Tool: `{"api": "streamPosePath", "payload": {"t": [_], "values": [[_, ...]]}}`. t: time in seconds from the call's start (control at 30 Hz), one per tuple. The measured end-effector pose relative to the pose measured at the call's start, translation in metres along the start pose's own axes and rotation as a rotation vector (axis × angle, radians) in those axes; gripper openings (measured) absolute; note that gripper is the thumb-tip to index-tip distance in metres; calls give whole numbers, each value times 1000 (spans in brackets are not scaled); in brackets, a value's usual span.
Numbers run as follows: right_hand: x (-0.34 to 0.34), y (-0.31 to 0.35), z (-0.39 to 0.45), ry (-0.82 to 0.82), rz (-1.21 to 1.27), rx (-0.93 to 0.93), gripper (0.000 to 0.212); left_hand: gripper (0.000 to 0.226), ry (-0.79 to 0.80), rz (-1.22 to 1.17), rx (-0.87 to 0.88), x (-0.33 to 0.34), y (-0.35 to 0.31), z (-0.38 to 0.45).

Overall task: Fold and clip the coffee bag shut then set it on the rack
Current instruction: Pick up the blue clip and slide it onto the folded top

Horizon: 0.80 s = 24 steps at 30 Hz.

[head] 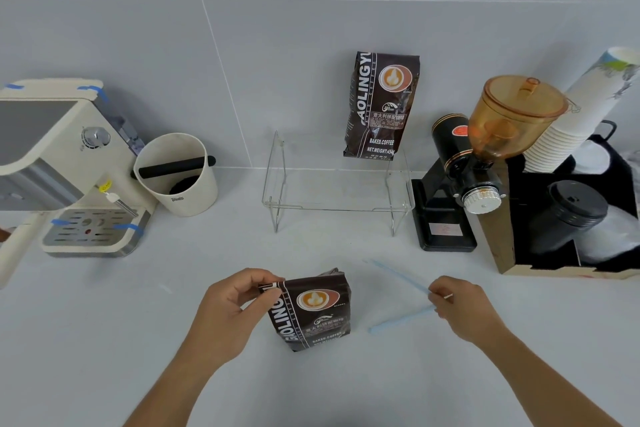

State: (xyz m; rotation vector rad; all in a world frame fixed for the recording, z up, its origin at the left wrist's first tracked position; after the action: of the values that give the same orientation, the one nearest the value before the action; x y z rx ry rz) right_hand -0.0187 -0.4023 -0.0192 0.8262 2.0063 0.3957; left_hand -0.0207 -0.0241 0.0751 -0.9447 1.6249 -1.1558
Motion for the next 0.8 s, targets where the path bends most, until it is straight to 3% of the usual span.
{"api": "streamPosePath", "payload": {"t": [0.17, 0.33, 0.43, 0.8], "values": [[-28, 38, -21, -48, 142, -89, 24, 33, -14, -31, -15, -3, 4, 0], [-46, 82, -45, -45, 361, -172, 8, 32, -4, -36, 1, -4, -2, 6], [-46, 113, -55, -26, 432, -260, 9, 29, 17, -40, 11, -4, -4, 13], [-2, 180, -61, 127, 380, -406, 6, 33, 35, -150, -1, -6, 0, 17]]}}
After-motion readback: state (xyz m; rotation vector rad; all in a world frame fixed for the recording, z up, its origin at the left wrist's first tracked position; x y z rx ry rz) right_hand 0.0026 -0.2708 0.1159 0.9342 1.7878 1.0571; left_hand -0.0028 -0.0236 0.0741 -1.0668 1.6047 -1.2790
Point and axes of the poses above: each hand's wrist, its own z-axis towards the middle knuckle, its own x-axis out of the palm, y = z × x, the point moved 8 cm from there along z, towards the middle knuckle, and after that the axes turned 14 degrees about y, right-handed, at the moved point
